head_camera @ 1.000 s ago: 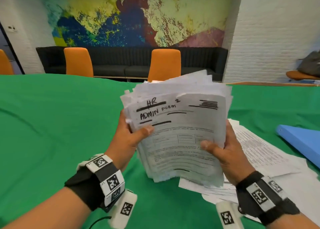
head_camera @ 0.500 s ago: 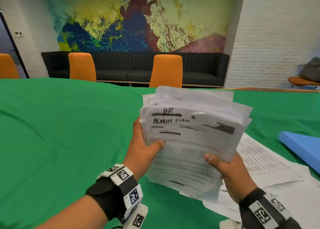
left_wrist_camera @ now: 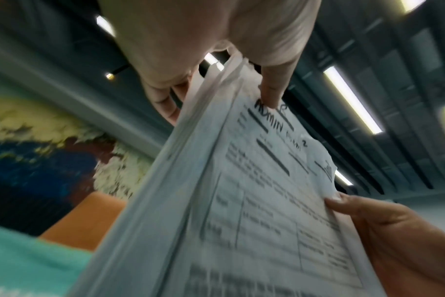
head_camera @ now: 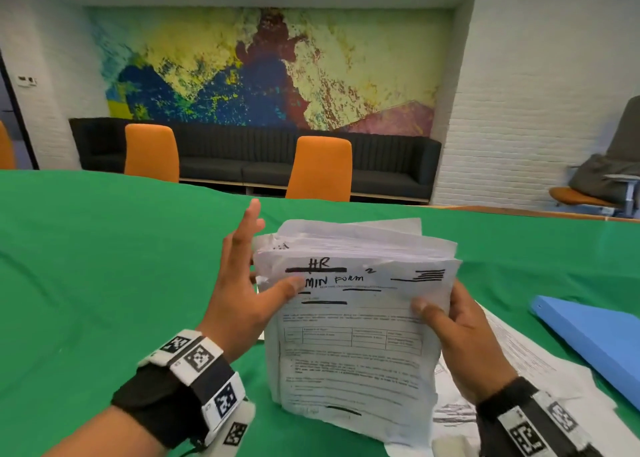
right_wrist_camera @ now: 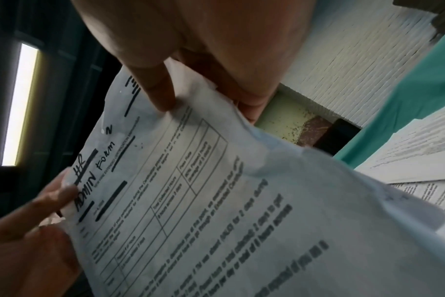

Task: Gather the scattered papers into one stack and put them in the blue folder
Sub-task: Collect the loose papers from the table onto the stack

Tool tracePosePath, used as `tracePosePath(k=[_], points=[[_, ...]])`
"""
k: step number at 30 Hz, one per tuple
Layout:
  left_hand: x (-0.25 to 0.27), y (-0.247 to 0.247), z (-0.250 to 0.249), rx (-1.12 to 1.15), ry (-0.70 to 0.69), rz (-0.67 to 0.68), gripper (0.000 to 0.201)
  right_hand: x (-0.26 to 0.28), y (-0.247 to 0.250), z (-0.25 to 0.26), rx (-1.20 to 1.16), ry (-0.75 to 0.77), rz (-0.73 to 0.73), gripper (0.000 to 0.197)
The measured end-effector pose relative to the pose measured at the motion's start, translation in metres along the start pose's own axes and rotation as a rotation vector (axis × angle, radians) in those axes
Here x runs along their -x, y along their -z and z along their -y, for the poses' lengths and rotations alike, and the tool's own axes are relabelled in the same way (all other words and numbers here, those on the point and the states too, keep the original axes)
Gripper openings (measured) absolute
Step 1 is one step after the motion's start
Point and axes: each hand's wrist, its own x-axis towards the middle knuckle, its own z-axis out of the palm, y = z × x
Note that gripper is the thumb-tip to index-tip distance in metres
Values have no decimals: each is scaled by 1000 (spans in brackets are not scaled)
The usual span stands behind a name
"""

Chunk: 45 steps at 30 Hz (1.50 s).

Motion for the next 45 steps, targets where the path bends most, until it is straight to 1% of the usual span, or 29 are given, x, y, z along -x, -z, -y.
tracePosePath(k=[2,4,5,7,9,10,11,12,13,15,16,18,20,22,24,25,27,29,32,33,36,37,38,40,42,43,45], points=[[-10,2,-4,-101,-101,23,88,0,-1,-1,-8,-1,-1,33],[-16,1,-7,-171,-140,49,67,1,-2,-1,-23,2,-5,34],[-18,0,-9,-183,-132,47,59,1,-3,-1,-23,5,-8,34],[-20,-4,-13,-141,-72,-2,45,2,-3,0,-23,8,-10,35],[-22,-9,-15,-6,-1,-73,26,3,-3,1,-34,8,-5,35],[-25,-11,-15,79,34,-104,19,4,-3,1,-42,13,3,37],[-27,-12,-15,154,70,-122,17,4,-3,1,-51,19,13,40],[-30,-13,-15,211,107,-131,18,4,-3,2,-58,26,16,43],[-31,-14,-15,250,134,-132,18,4,-4,1,-63,32,14,42],[-32,-14,-17,259,136,-124,19,4,-5,-1,-82,30,3,35],[-31,-14,-17,249,121,-117,23,4,-6,-3,-99,19,-2,36],[-27,-12,-17,271,103,-87,42,5,-7,-7,-146,-18,-17,36],[-20,-9,-10,335,112,-35,70,5,-8,-10,-218,-55,-52,31],[-11,-8,1,412,158,37,101,5,-8,-12,-271,-74,-88,33],[1,-11,10,451,217,106,118,5,-8,-12,-300,-83,-96,36],[6,-14,14,457,252,127,122,5,-8,-12,-306,-83,-97,36],[12,-18,21,452,318,136,121,6,-9,-10,-291,-69,-91,36],[14,-21,27,425,346,127,114,7,-11,-8,-225,-49,-65,36],[11,-24,28,348,351,115,89,7,-16,-3,-97,-15,-5,41],[11,-24,27,325,345,104,84,6,-17,-1,-75,-8,9,43],[9,-23,23,322,306,81,83,4,-18,4,-49,17,10,46],[9,-23,21,329,300,81,84,4,-17,6,-58,31,-5,50],[10,-23,20,337,296,83,84,3,-16,8,-76,51,-29,58],[10,-23,20,342,286,94,82,1,-13,12,-86,109,-87,81],[10,-24,20,338,286,106,79,-2,-9,22,38,205,-121,94],[10,-24,20,337,290,108,78,-3,-7,28,160,252,-127,95],[10,-24,20,340,292,108,78,-7,-4,43,450,325,-139,90]])
